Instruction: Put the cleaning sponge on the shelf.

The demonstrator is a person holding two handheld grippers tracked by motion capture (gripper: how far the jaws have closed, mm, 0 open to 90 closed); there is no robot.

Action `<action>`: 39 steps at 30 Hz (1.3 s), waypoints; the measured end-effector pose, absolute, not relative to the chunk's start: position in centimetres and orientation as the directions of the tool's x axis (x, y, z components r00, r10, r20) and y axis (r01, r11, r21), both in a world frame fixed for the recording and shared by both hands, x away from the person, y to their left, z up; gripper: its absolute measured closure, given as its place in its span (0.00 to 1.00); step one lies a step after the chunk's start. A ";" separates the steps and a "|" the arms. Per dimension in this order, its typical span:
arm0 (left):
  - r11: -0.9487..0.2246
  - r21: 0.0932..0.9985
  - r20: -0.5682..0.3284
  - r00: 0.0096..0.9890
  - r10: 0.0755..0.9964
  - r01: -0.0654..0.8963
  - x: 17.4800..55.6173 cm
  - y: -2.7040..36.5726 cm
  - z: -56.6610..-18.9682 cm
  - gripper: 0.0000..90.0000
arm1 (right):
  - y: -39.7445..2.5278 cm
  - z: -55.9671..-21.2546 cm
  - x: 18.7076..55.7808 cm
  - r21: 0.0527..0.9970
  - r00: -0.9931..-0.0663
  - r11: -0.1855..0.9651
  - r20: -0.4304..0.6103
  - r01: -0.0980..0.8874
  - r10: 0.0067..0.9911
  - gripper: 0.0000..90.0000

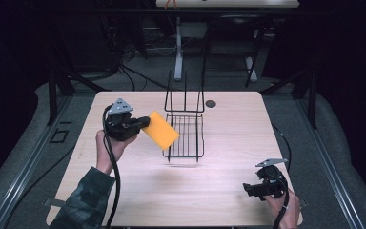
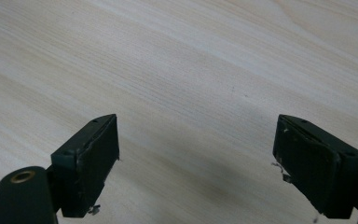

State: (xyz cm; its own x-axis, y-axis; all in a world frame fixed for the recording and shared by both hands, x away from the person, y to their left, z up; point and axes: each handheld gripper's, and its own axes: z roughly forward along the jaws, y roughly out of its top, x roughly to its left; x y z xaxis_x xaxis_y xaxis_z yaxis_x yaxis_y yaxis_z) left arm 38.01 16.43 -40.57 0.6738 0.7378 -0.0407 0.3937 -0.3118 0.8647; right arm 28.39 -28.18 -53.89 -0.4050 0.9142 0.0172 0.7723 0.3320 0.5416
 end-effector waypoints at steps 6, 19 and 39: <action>-0.277 0.873 -0.059 0.651 0.757 0.402 38.9 16.2 -41.4 0.97 | -28.2 -53.9 28.4 0.544 -0.405 0.331 0.018 0.771 0.914 0.16; -0.247 0.852 -0.118 0.629 0.768 0.461 40.6 14.9 -43.6 0.97 | -28.2 -53.9 28.4 0.539 -0.405 0.334 0.016 0.773 0.914 0.16; -0.173 0.822 -0.215 0.577 0.788 0.543 42.6 11.8 -46.8 0.96 | -28.2 -53.9 28.4 0.539 -0.409 0.336 0.018 0.773 0.912 0.16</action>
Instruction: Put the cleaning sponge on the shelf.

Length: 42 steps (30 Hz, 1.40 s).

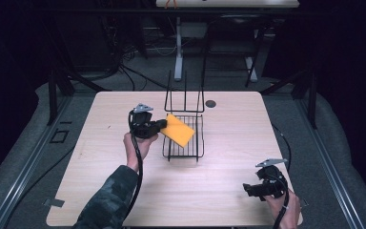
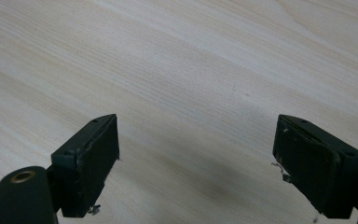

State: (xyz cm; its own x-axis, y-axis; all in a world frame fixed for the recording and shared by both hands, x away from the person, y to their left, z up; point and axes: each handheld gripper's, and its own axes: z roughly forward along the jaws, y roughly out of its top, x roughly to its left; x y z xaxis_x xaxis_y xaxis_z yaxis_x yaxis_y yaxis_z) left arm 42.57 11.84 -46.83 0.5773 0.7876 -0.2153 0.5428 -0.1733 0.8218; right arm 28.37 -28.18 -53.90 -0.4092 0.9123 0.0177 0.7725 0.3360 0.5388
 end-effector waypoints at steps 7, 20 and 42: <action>-0.156 0.818 -0.229 0.561 0.796 0.554 42.8 11.3 -47.4 0.96 | -28.2 -53.9 28.3 0.544 -0.411 0.337 0.016 0.769 0.911 0.16; -0.127 0.808 -0.250 0.531 0.810 0.575 43.2 10.1 -48.7 0.96 | -28.2 -53.9 28.3 0.541 -0.410 0.336 0.019 0.771 0.912 0.16; -0.123 0.745 -0.286 0.480 0.830 0.656 43.9 8.6 -51.0 0.93 | -28.1 -53.8 28.3 0.543 -0.417 0.336 0.029 0.769 0.908 0.16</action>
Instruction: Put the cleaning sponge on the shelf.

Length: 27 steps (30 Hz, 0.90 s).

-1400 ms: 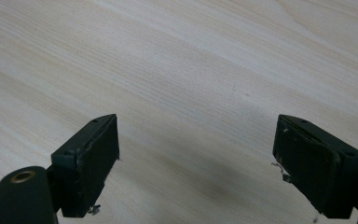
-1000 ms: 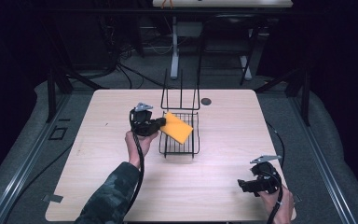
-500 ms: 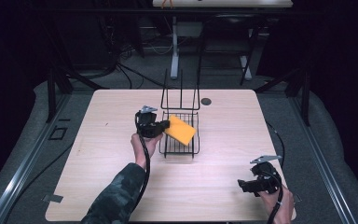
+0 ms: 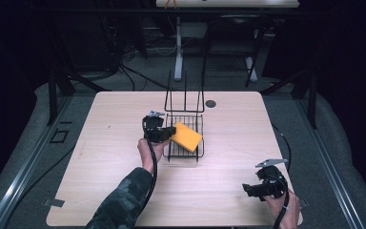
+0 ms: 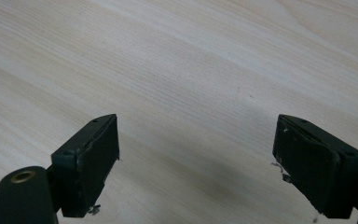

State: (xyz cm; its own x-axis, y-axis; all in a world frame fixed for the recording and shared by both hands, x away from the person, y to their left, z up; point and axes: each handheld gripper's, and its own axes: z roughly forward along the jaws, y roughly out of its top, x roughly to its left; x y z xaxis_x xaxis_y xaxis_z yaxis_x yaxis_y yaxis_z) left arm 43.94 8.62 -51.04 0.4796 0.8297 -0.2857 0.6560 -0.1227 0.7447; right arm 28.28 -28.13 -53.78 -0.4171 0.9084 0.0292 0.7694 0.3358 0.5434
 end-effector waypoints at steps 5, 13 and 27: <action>-0.162 0.723 -0.270 0.491 0.829 0.672 44.0 8.3 -51.2 0.90 | -28.1 -53.8 28.2 0.543 -0.419 0.337 0.031 0.769 0.907 0.16; -0.236 0.682 -0.229 0.509 0.830 0.692 43.8 8.5 -51.2 0.80 | -28.1 -53.7 28.2 0.546 -0.418 0.335 0.031 0.768 0.908 0.16; -0.333 0.644 -0.196 0.569 0.799 0.689 42.0 9.0 -51.1 0.78 | -27.9 -53.7 28.2 0.553 -0.424 0.340 0.026 0.761 0.905 0.16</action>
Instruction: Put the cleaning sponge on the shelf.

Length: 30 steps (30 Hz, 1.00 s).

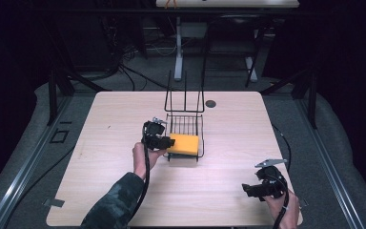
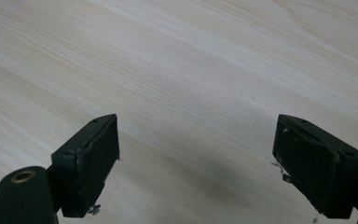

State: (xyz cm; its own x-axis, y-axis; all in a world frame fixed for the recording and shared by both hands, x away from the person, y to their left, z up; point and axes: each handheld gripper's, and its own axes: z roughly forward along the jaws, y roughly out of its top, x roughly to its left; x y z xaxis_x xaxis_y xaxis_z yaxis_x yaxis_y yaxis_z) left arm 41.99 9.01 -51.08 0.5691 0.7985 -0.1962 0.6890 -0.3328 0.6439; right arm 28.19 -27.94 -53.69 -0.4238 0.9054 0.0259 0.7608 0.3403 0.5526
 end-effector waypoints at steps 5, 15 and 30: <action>-0.344 0.632 -0.212 0.582 0.785 0.694 41.6 9.1 -51.0 0.76 | -27.9 -53.6 28.2 0.555 -0.425 0.339 0.028 0.760 0.905 0.16; -0.346 0.647 -0.199 0.588 0.784 0.680 41.1 9.9 -50.4 0.51 | -27.9 -53.5 28.1 0.562 -0.422 0.335 0.028 0.756 0.906 0.16; -0.386 0.718 -0.085 0.624 0.777 0.579 37.6 13.5 -46.4 0.19 | -27.9 -53.2 28.0 0.571 -0.423 0.339 0.015 0.747 0.906 0.16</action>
State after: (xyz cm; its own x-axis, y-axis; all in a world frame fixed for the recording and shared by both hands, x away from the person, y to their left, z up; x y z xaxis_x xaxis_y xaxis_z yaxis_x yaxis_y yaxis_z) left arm 37.62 13.54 -46.45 0.6239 0.7768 -0.0853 0.5792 -0.3864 0.7178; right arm 27.99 -27.87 -53.18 -0.4225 0.9062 0.0147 0.7474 0.3393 0.5711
